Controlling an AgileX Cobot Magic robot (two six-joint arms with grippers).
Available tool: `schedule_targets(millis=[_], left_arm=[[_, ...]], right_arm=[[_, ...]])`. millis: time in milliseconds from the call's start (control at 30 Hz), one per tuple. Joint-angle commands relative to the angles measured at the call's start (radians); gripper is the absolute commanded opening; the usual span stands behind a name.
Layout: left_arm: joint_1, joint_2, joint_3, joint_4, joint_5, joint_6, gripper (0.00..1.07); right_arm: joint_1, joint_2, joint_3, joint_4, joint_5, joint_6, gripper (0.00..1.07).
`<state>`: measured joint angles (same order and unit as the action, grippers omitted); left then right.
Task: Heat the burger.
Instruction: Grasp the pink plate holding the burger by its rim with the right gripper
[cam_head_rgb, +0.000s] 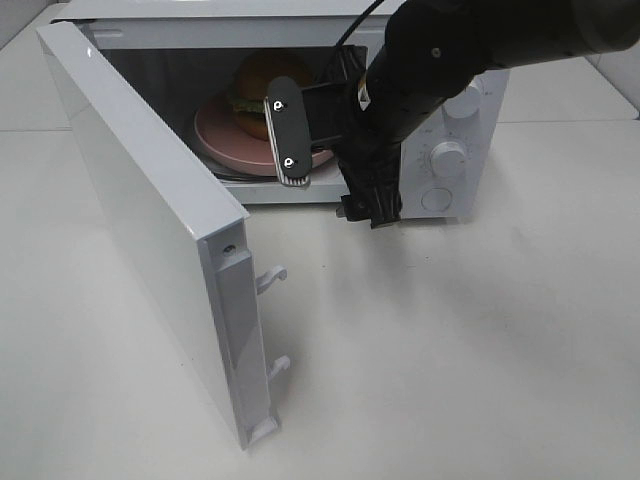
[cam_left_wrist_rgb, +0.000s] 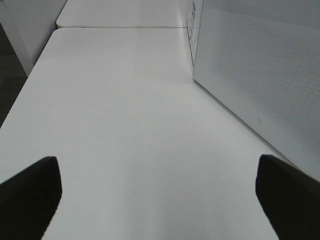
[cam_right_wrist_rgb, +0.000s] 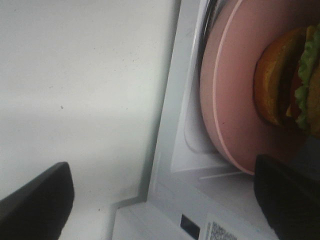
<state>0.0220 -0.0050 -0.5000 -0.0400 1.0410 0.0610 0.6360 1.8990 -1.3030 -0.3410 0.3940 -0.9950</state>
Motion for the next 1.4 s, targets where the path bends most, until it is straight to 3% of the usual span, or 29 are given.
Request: schedule_targets(millis=[33,1000,1400], left_arm=[[0.002,-0.021,0.002,-0.003,-0.003,0.0,0.98],[0.002,-0.021,0.002,-0.003,-0.003,0.0,0.98],[0.002,-0.021,0.002,-0.003,-0.003,0.0,0.98]], right_arm=[[0.011,0.027,-0.03,0.001,-0.012,0.001,0.94],[0.001,0.289,-0.308,0.031,-0.044,0.001,0.89],[-0.014,0.344,-0.356,0.033,-0.046,0.001,0.88]])
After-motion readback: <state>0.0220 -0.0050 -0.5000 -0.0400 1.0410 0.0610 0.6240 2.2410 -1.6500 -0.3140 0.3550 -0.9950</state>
